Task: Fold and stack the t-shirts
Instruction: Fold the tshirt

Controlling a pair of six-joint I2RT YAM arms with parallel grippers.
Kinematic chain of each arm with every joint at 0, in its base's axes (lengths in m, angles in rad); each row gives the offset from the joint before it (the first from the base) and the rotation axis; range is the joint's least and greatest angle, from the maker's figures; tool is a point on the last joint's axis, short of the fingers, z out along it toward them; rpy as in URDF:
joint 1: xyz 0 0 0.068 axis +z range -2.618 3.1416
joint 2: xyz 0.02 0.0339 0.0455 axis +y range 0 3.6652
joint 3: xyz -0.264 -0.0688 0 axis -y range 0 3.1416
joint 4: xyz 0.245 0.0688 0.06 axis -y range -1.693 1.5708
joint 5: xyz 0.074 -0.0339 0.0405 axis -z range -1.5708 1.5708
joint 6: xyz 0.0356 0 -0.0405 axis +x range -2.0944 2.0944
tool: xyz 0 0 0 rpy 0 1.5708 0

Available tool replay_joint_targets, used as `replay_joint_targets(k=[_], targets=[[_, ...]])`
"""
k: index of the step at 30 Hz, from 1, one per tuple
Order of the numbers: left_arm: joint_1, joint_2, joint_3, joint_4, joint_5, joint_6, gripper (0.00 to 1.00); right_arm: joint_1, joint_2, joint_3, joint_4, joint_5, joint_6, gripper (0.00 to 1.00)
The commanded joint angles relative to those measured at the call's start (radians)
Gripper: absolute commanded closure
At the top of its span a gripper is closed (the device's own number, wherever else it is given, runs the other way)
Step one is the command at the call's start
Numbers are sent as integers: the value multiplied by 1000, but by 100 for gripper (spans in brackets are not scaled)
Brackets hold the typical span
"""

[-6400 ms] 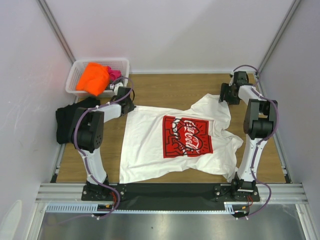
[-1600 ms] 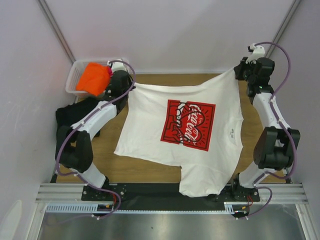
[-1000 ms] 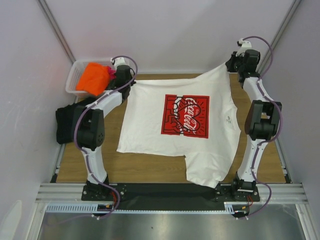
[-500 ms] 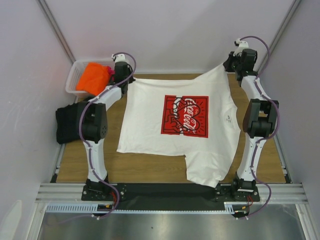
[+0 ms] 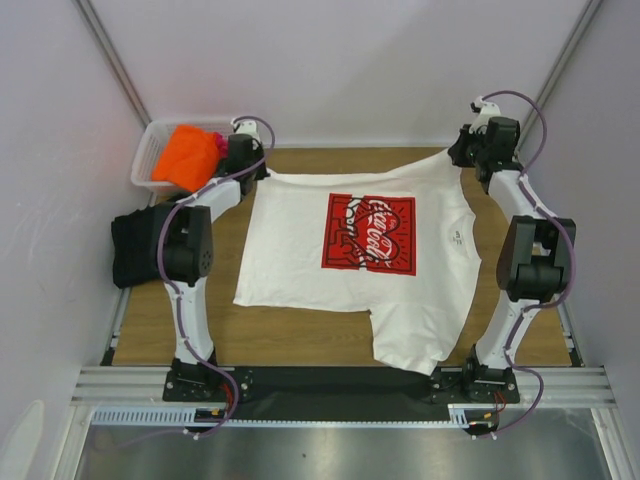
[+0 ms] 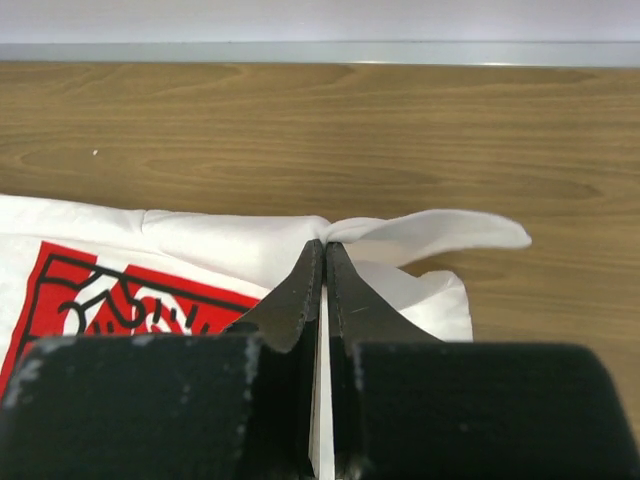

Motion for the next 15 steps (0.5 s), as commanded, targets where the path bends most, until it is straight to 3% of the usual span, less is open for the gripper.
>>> replay_joint_targets(k=[1, 15], targets=[[25, -79, -38, 25, 44, 55, 100, -4, -103, -47, 49, 17, 0, 100], [32, -175, -167, -4, 50, 98, 100, -15, -318, -299, -17, 32, 2, 100]])
